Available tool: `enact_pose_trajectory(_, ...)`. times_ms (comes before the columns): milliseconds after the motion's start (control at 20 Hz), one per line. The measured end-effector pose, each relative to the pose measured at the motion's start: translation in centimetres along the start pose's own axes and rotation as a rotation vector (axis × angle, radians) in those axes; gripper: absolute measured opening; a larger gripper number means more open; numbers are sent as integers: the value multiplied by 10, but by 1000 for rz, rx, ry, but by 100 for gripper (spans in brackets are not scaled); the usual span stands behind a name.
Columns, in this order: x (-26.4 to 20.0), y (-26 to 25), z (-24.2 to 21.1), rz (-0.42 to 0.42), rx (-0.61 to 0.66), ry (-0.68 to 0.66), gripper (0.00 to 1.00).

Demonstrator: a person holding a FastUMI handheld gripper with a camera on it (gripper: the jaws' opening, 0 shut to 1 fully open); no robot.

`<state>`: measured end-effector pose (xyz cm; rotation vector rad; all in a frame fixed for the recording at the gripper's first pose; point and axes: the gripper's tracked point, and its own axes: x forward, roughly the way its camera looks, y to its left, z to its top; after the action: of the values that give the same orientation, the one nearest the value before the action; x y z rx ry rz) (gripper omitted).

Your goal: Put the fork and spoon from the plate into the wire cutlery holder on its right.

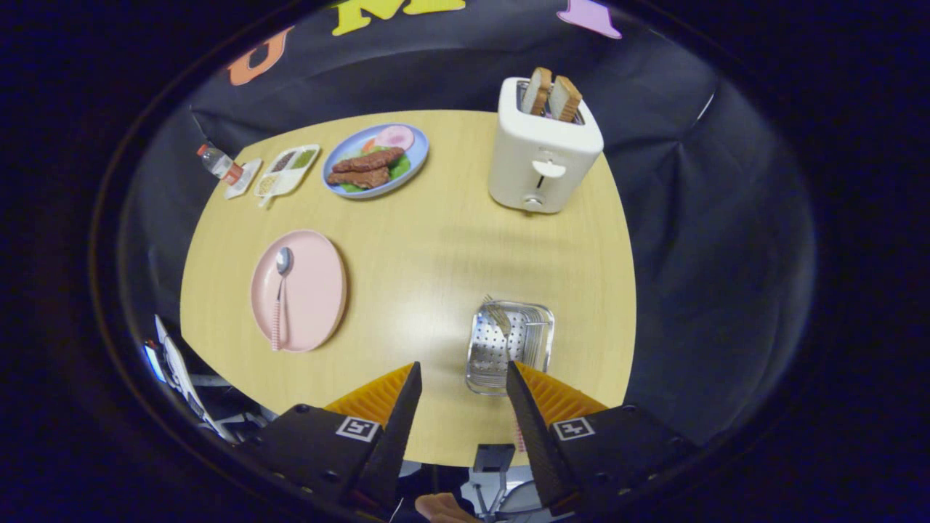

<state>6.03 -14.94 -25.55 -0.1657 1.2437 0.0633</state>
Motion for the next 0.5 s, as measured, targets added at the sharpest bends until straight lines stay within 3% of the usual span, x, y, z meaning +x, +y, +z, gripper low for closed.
enact_pose_trajectory(250, -17, 57, 7, 22, 16, -118, 92)
enact_pose_trajectory(500, -8, 123, 16, 58, -8, -263, 93)
